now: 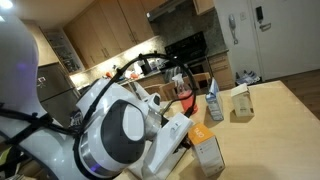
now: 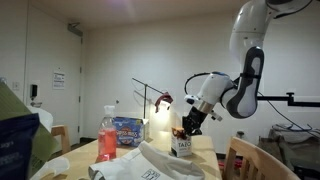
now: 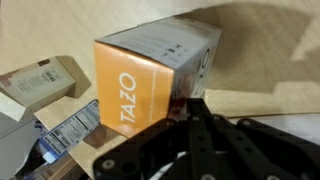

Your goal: Move the blue box forward then move the beige box forward then move the white box forward then move the white bag to the right and put it upright

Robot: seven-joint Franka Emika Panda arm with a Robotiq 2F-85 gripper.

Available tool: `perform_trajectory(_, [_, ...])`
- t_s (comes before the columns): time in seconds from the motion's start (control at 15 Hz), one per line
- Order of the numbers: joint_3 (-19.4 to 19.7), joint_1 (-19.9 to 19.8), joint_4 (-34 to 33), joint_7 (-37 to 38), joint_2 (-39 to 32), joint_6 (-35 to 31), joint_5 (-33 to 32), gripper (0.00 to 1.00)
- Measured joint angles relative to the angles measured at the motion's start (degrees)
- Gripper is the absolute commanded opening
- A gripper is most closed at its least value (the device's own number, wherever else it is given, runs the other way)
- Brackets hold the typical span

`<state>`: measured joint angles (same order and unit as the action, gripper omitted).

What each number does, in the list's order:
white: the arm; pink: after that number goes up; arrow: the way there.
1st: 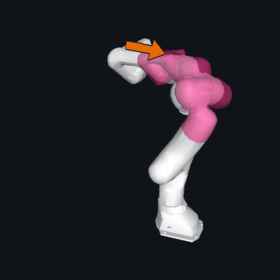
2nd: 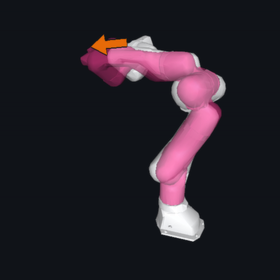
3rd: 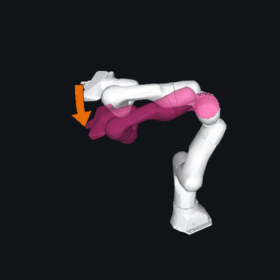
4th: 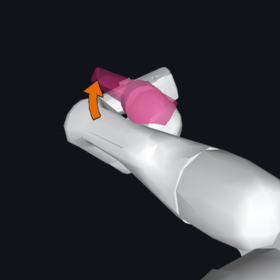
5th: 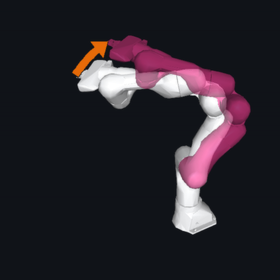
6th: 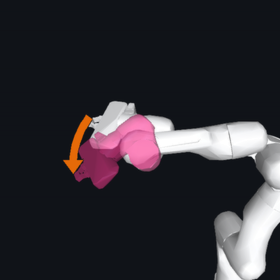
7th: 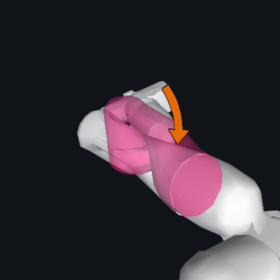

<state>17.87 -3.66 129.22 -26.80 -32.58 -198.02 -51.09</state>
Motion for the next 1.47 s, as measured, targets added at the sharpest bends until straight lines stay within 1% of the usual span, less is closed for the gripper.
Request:
perform_trajectory(0.2, [0.87,0.25,-2.0,-1.05,-1.38,0.0,3.23,0.0])
perform_trajectory(0.53, [2.02,1.87,-5.54,-3.63,-3.24,0.0,9.14,0.0])
perform_trajectory(0.8, [1.94,2.9,-7.42,-3.64,-5.98,0.0,11.28,0.0])
perform_trajectory(1.13, [2.03,2.7,-9.18,-3.62,-10.36,0.01,13.12,0.0])
perform_trajectory(1.27, [2.88,3.02,-9.8,-3.62,-11.96,0.01,15.05,0.0])
perform_trajectory(1.47, [5.29,4.45,-11.09,-3.62,-13.93,0.01,19.04,0.0])
